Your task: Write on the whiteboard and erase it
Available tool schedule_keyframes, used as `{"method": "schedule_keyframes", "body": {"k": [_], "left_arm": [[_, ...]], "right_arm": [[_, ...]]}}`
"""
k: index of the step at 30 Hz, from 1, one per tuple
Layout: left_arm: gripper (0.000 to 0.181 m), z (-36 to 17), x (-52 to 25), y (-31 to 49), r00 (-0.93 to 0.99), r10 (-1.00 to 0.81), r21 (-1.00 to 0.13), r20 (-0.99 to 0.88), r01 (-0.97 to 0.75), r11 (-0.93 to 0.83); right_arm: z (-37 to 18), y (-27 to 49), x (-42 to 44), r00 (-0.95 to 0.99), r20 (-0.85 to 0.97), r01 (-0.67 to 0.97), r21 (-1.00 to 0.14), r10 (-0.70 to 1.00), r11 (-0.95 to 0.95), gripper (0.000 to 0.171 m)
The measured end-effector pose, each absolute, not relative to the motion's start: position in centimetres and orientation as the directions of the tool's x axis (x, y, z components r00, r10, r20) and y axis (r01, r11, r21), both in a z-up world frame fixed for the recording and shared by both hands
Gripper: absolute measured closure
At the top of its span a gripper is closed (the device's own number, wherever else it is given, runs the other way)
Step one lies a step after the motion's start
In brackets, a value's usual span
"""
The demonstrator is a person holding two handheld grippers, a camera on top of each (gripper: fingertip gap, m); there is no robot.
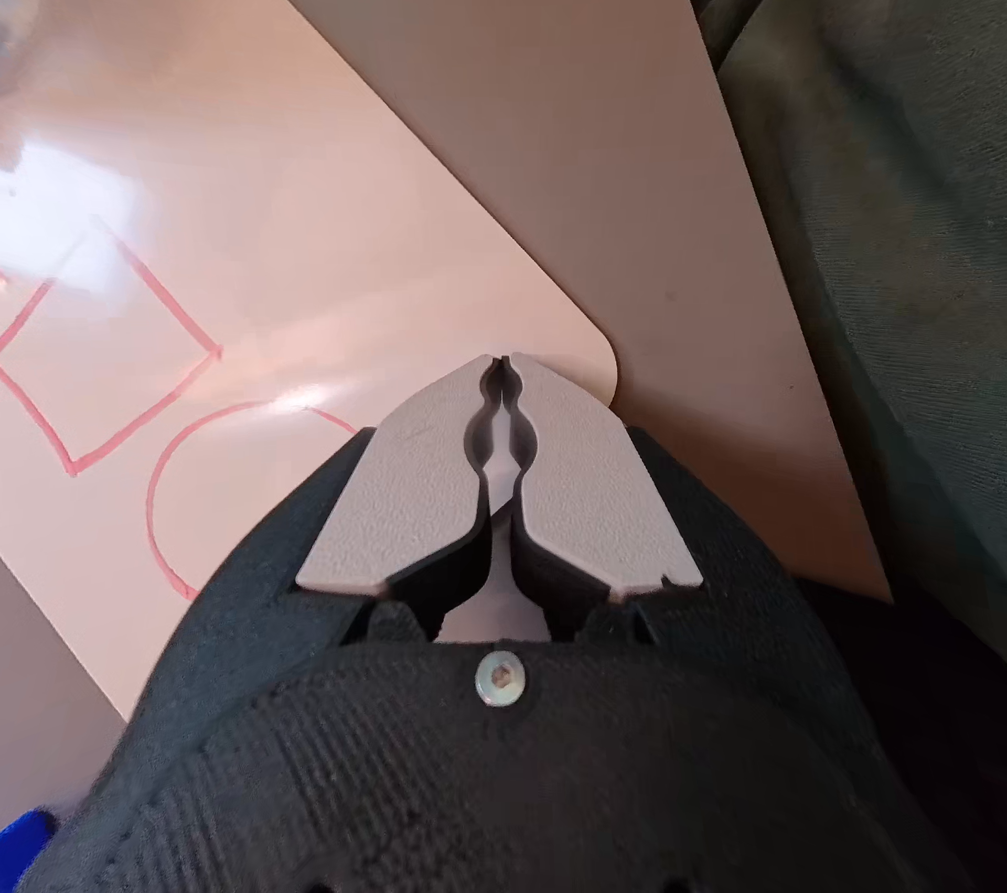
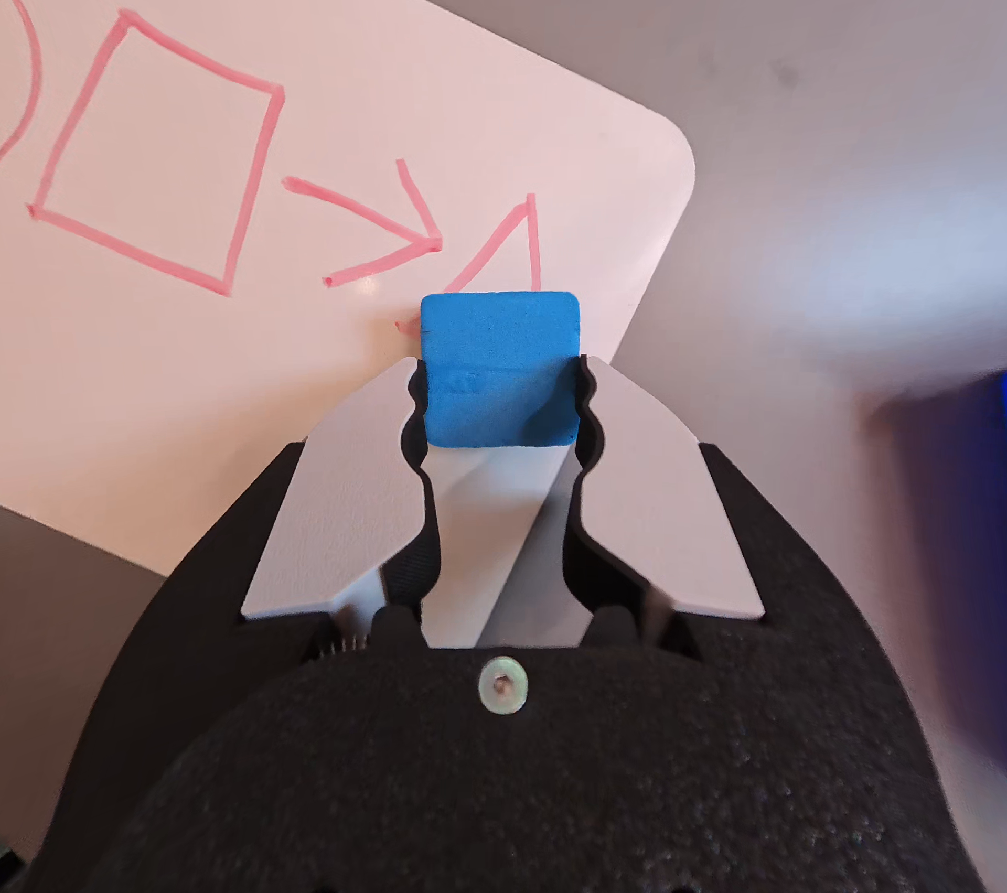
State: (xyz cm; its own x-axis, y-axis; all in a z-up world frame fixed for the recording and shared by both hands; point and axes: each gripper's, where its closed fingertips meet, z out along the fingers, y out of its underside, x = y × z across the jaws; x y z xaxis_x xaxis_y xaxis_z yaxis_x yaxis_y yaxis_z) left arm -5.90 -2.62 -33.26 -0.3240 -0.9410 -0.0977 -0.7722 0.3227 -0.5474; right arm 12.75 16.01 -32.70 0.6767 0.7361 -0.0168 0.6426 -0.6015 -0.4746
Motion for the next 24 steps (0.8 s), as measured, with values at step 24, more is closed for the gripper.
{"method": "schedule_keyframes", "body": {"k": [24], "left_arm": [[0.181,-33.2,-5.7,-2.5,-0.331,-0.935,-0.568,-0.130,-0.748,0.344]], "right_arm": [[-31.8,14.5,12.4,0.636,-0.015,0.689,-0.438,0.771,-0.577,0.103]]}}
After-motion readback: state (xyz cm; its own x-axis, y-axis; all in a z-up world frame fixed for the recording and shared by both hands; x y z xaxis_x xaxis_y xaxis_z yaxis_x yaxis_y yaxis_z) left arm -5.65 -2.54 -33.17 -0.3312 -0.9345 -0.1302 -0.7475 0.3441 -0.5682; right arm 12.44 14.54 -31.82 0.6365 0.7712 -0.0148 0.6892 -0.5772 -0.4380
